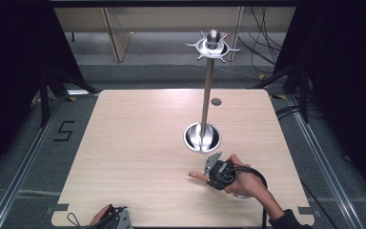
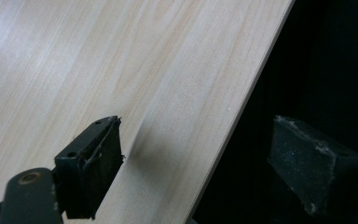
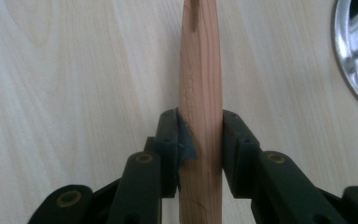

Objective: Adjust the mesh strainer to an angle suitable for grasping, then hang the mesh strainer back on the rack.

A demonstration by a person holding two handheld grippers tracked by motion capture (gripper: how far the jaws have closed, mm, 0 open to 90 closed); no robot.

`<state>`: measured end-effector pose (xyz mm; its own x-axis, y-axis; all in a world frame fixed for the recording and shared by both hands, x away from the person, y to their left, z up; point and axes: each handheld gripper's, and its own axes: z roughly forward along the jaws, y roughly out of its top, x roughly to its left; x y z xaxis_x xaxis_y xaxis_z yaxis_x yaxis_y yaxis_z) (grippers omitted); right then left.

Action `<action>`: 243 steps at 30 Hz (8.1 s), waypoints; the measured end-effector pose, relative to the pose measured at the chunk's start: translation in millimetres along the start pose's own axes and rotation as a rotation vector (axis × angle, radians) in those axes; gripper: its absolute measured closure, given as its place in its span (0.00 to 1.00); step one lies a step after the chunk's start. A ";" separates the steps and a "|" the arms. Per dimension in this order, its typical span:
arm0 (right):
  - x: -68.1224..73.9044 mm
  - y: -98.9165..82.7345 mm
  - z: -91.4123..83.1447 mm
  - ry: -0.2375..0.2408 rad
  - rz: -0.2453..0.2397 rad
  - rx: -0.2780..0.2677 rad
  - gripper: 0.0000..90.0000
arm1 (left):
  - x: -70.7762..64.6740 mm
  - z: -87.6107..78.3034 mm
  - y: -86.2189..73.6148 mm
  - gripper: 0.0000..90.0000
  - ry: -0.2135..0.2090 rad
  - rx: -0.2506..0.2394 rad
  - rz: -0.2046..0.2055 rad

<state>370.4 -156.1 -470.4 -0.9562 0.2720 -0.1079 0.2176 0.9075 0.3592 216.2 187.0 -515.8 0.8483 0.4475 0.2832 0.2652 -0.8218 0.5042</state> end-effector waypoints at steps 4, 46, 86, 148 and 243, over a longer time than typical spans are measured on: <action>1.8 -1.2 -8.2 -0.019 0.052 -0.030 0.79 | -1.7 0.8 0.4 0.18 0.016 -0.010 -0.002; -24.5 -12.6 -79.8 0.058 0.225 -0.576 0.79 | -3.3 -1.6 -0.1 0.18 0.000 -0.009 0.024; -66.2 9.1 -174.2 -0.135 0.271 -0.909 0.79 | -2.9 -1.5 -1.2 0.18 -0.005 -0.009 0.015; -112.5 24.9 -199.4 -0.175 0.377 -0.955 0.79 | -3.3 -0.8 -1.5 0.18 -0.009 -0.007 0.017; -63.3 -20.2 -148.4 -0.254 0.436 -0.803 0.43 | -4.2 -3.1 0.1 0.18 -0.023 0.003 0.032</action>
<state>397.5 -239.1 -333.3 -0.7308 0.6823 0.0219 0.2556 0.2437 0.9356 211.3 186.1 -514.4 0.8664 0.4129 0.2807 0.2389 -0.8366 0.4930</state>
